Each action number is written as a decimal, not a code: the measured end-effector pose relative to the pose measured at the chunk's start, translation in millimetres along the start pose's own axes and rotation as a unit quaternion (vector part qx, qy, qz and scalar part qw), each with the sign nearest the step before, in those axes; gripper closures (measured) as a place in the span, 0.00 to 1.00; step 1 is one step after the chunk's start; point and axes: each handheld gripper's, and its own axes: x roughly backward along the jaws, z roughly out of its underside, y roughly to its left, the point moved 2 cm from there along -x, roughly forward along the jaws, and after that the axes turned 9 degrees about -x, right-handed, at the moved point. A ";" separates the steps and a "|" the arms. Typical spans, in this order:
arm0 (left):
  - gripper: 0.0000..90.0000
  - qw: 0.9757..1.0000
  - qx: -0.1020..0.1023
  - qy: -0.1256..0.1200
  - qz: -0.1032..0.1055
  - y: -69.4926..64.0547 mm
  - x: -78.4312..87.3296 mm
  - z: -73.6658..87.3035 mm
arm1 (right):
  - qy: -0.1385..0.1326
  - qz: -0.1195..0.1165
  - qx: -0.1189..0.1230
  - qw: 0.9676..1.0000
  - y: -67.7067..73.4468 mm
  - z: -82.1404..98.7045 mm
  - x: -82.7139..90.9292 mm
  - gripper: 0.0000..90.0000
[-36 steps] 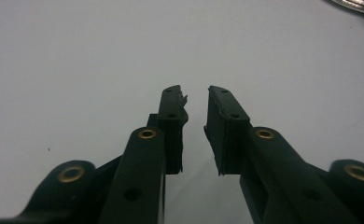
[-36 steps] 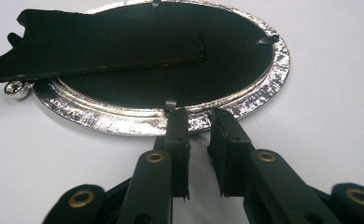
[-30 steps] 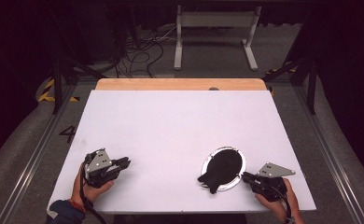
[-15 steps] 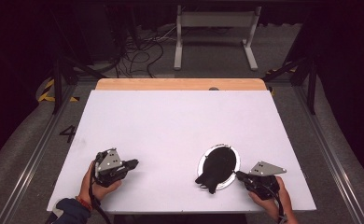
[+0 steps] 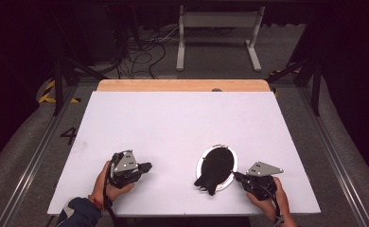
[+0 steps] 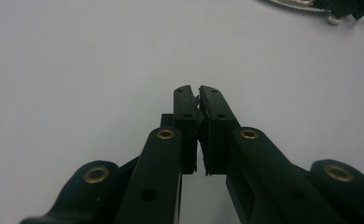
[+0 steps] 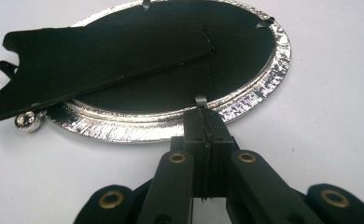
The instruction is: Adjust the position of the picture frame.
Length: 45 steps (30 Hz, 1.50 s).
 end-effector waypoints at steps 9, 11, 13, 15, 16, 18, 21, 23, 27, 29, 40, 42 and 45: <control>0.96 1.000 -0.011 0.000 0.025 -6.2 -20.5 -17.7 | 0.000 0.007 0.007 1.000 7.4 -10.5 -13.0 1.00; 0.96 0.999 -0.015 0.001 0.029 -7.8 -24.3 -20.4 | 0.000 0.006 0.007 1.000 7.3 -10.5 -12.9 1.00; 0.96 0.999 -0.021 0.006 0.038 -10.9 -30.1 -25.1 | 0.000 0.005 0.007 1.000 7.2 -10.0 -12.6 1.00; 0.94 0.999 -0.024 0.007 0.047 -13.2 -34.2 -28.5 | 0.003 0.003 0.013 1.000 8.1 -9.7 -11.9 0.99; 0.93 0.998 -0.025 0.006 0.050 -14.4 -36.5 -30.4 | 0.004 0.003 0.013 1.000 9.4 -9.5 -11.5 0.99; 0.93 0.998 -0.025 0.008 0.056 -17.7 -41.8 -34.8 | 0.009 0.005 0.017 1.000 12.1 -9.9 -10.9 1.00; 0.93 0.998 -0.027 0.009 0.062 -22.2 -49.7 -40.5 | 0.016 0.001 0.019 1.000 15.1 -10.2 -9.8 1.00; 0.93 0.997 -0.039 0.017 0.065 -25.2 -54.8 -43.4 | 0.019 -0.007 0.020 1.000 17.0 -9.4 -8.7 1.00; 0.94 0.996 -0.041 0.026 0.070 -28.9 -61.1 -46.2 | 0.014 -0.006 0.017 1.000 19.2 -8.2 -8.9 1.00; 0.94 0.996 -0.042 0.026 0.072 -29.7 -62.5 -47.4 | 0.013 -0.007 0.015 1.000 19.4 -8.1 -9.2 1.00; 0.92 0.996 -0.028 0.039 0.074 -24.1 -63.9 -47.9 | 0.011 -0.002 0.030 0.999 27.3 -17.1 -21.2 1.00; 0.92 0.996 -0.025 0.041 0.076 -23.6 -64.7 -47.2 | 0.011 -0.007 0.025 1.000 26.0 -19.8 -24.2 1.00; 0.92 0.996 -0.026 0.042 0.074 -22.9 -64.5 -47.0 | 0.011 -0.007 0.022 1.000 26.3 -22.1 -27.1 1.00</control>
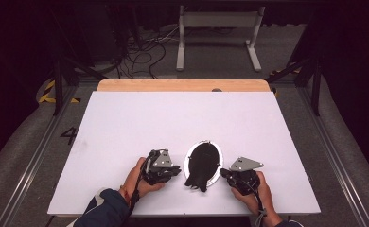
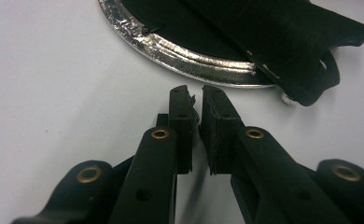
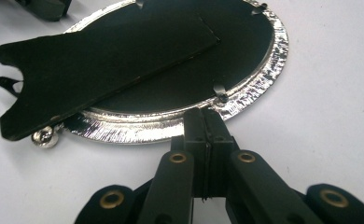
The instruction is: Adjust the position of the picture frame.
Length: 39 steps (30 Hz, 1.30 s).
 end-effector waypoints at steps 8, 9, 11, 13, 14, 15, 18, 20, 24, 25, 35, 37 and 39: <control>0.93 1.000 0.004 0.003 -0.005 3.1 2.1 2.6 | -0.003 0.008 -0.003 1.000 9.9 -10.9 -13.4 1.00; 0.93 1.000 0.007 0.007 -0.009 3.5 3.3 3.2 | -0.003 0.008 -0.005 1.000 10.8 -12.3 -15.1 1.00; 0.93 1.000 0.013 0.009 -0.012 5.6 6.0 6.0 | -0.005 0.004 -0.009 1.000 11.8 -14.9 -18.4 1.00; 0.93 1.000 0.026 0.003 -0.010 6.8 8.8 10.4 | -0.006 0.002 -0.009 1.000 12.4 -16.8 -20.9 1.00; 0.93 1.000 0.027 0.004 -0.009 7.1 10.1 11.6 | -0.007 0.001 -0.008 1.000 12.5 -16.7 -21.1 1.00; 0.93 1.000 0.028 0.003 -0.008 7.2 11.0 12.9 | -0.007 0.001 -0.006 1.000 12.4 -16.6 -21.0 1.00; 0.92 1.000 0.029 0.005 -0.009 6.0 12.4 13.9 | -0.005 -0.007 -0.007 1.000 13.0 -15.6 -19.8 1.00; 0.92 1.000 0.027 0.005 -0.010 4.7 12.0 12.9 | 0.001 -0.015 0.005 1.000 16.4 -14.4 -17.4 1.00; 0.93 1.000 0.013 0.007 0.001 -4.2 12.6 11.2 | 0.010 -0.045 0.015 0.999 22.8 -9.9 -12.6 0.98; 0.93 1.000 0.015 0.007 0.000 -6.2 12.6 11.0 | 0.011 -0.049 0.020 0.999 24.7 -8.3 -11.3 0.97; 0.92 1.000 0.006 0.006 -0.008 -9.8 9.6 8.6 | 0.012 -0.059 0.013 0.998 27.0 -7.9 -11.6 0.99; 0.92 1.000 0.008 0.004 -0.010 -8.4 8.6 7.9 | 0.010 -0.064 0.008 0.998 27.8 -9.5 -14.1 1.00; 0.92 1.000 0.008 0.003 -0.009 -6.7 8.9 8.7 | 0.010 -0.064 0.008 0.998 27.9 -10.2 -14.7 1.00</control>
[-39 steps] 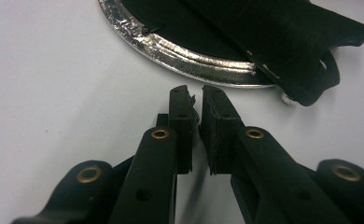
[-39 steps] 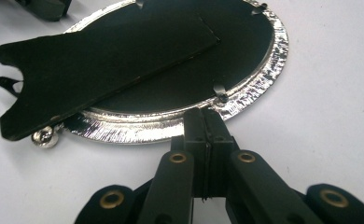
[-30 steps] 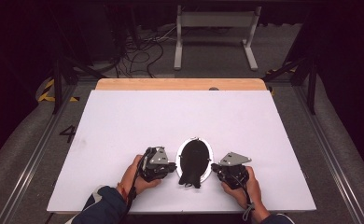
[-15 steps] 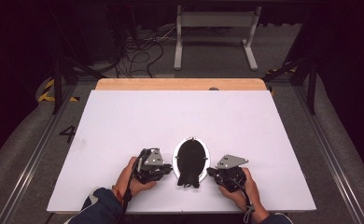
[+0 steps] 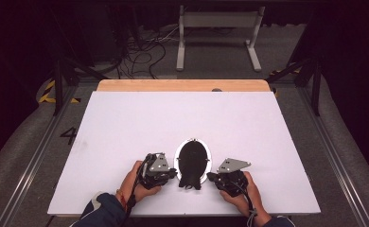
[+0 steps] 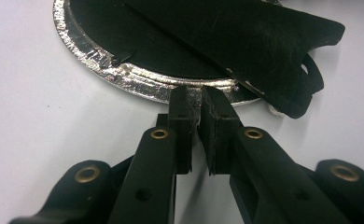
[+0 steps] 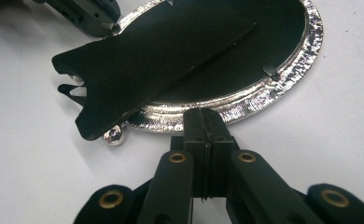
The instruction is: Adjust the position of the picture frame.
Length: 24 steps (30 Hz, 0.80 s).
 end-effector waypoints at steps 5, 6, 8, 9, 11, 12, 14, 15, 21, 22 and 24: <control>0.92 1.000 0.004 0.000 -0.010 3.9 0.1 0.6 | -0.001 0.003 0.000 1.000 0.0 -2.8 -3.3 1.00; 0.92 1.000 0.004 0.000 -0.010 3.9 0.1 0.6 | -0.001 0.003 0.000 1.000 0.0 -2.8 -3.3 1.00; 0.93 1.000 0.013 -0.001 -0.010 8.5 -0.3 1.5 | -0.003 0.008 -0.002 1.000 -0.7 -5.9 -6.5 1.00; 0.93 1.000 0.013 -0.001 -0.010 8.5 -0.3 1.5 | -0.003 0.008 -0.002 1.000 -0.7 -5.9 -6.5 1.00; 0.93 1.000 0.018 -0.001 -0.013 9.9 -0.9 1.6 | -0.004 0.011 -0.003 1.000 -1.7 -8.0 -8.7 1.00; 0.93 1.000 0.016 0.000 -0.015 11.0 -0.9 1.6 | -0.004 0.010 -0.004 1.000 -2.3 -8.9 -9.7 1.00; 0.94 1.000 0.022 -0.002 -0.015 12.3 -1.4 1.6 | -0.006 0.011 -0.007 1.000 -3.2 -10.3 -11.2 1.00; 0.95 1.000 0.021 -0.004 -0.012 14.6 -1.8 2.0 | -0.006 0.013 -0.006 1.000 -3.4 -11.0 -12.0 1.00; 0.99 0.999 0.040 -0.009 -0.008 21.2 -4.8 0.9 | -0.007 0.029 0.002 1.000 -5.0 -15.4 -15.5 1.00; 0.99 0.999 0.041 -0.008 -0.007 22.2 -5.0 0.8 | -0.005 0.027 -0.001 1.000 -6.0 -16.1 -15.8 1.00; 0.99 0.999 0.043 -0.011 -0.008 23.5 -5.8 0.7 | -0.005 0.025 -0.002 1.000 -8.2 -17.5 -16.8 1.00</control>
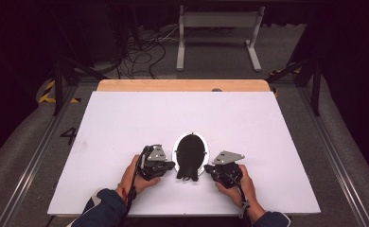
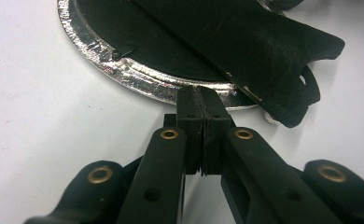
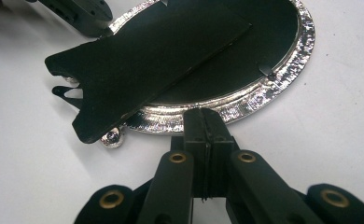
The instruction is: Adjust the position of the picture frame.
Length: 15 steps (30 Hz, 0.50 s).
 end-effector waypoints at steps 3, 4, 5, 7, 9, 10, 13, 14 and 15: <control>0.98 1.000 0.008 -0.004 0.007 3.8 -1.3 0.0 | 0.001 -0.002 -0.002 1.000 -3.5 -2.0 -1.3 1.00; 0.99 1.000 0.011 -0.005 0.010 4.9 -1.8 -0.6 | 0.001 -0.002 -0.002 1.000 -4.0 -2.3 -1.5 1.00; 0.99 1.000 0.012 -0.005 0.010 5.1 -2.3 -1.2 | 0.001 -0.002 -0.002 1.000 -4.8 -2.5 -1.7 1.00; 0.99 1.000 0.016 -0.005 0.010 5.8 -3.3 -2.1 | 0.001 -0.002 -0.001 1.000 -6.1 -2.9 -1.8 1.00; 0.99 1.000 0.015 -0.002 0.006 4.9 -4.3 -3.7 | 0.002 -0.003 0.001 1.000 -7.5 -3.4 -1.8 1.00; 1.00 1.000 0.006 0.002 0.003 3.3 -4.9 -5.5 | 0.002 -0.001 0.004 1.000 -8.0 -3.5 -1.6 1.00; 1.00 1.000 -0.014 0.014 -0.010 0.9 -5.6 -9.5 | 0.004 -0.006 0.013 1.000 -9.2 -3.3 -0.8 0.98; 1.00 1.000 -0.018 0.014 -0.015 -0.2 -5.9 -10.0 | 0.005 -0.009 0.015 1.000 -9.5 -3.3 -0.4 0.96; 0.99 1.000 -0.015 0.010 -0.013 -0.6 -5.7 -8.9 | 0.006 -0.010 0.016 1.000 -9.7 -3.3 -0.2 0.96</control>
